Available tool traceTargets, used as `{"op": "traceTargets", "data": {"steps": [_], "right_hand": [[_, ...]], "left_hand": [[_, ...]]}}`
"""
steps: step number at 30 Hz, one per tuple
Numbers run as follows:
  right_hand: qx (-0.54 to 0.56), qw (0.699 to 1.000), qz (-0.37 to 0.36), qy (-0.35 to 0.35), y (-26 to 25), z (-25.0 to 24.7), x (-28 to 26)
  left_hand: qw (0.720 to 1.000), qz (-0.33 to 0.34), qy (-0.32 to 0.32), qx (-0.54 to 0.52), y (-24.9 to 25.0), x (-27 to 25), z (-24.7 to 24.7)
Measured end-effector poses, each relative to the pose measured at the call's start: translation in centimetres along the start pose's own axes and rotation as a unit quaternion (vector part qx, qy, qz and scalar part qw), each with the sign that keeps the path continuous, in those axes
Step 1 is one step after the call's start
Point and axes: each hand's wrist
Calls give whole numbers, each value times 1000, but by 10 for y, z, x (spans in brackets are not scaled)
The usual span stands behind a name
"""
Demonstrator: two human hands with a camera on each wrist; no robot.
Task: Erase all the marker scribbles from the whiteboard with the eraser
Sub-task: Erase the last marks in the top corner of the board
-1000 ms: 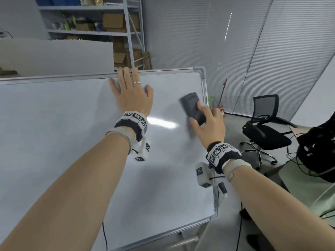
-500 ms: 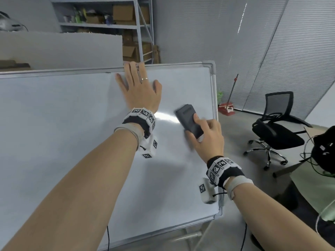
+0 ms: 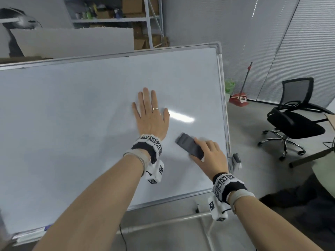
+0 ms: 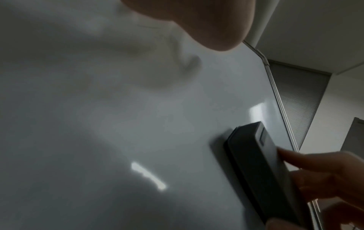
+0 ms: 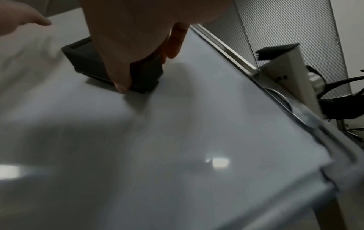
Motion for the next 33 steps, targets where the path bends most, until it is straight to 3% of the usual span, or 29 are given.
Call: {"op": "traceTargets", "data": {"steps": [6, 13, 19, 21, 26, 29, 33], "right_hand": [[1, 998, 40, -54, -46, 29, -36], [43, 997, 55, 24, -119, 46, -30], [80, 991, 18, 105, -196, 63, 10], [87, 993, -9, 84, -221, 76, 14], [47, 987, -143, -60, -264, 118, -9], [46, 983, -164, -73, -278, 137, -11], [71, 987, -137, -53, -301, 157, -21]], "left_hand": [[999, -24, -38, 17, -68, -48, 4], [997, -45, -63, 6, -156, -98, -13], [981, -184, -53, -6, -255, -125, -41], [978, -192, -80, -6, -280, -139, -46], [971, -214, -105, -2, -314, -169, -54], [958, -271, -88, 10, -337, -178, -64], [936, -337, -94, 37, -370, -211, -77]]}}
Point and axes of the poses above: each hand's wrist, its own x-axis towards the middle knuckle, its own z-axis out of the palm, y = z × x, and after that the axes turned 3 degrees about x, right-handed
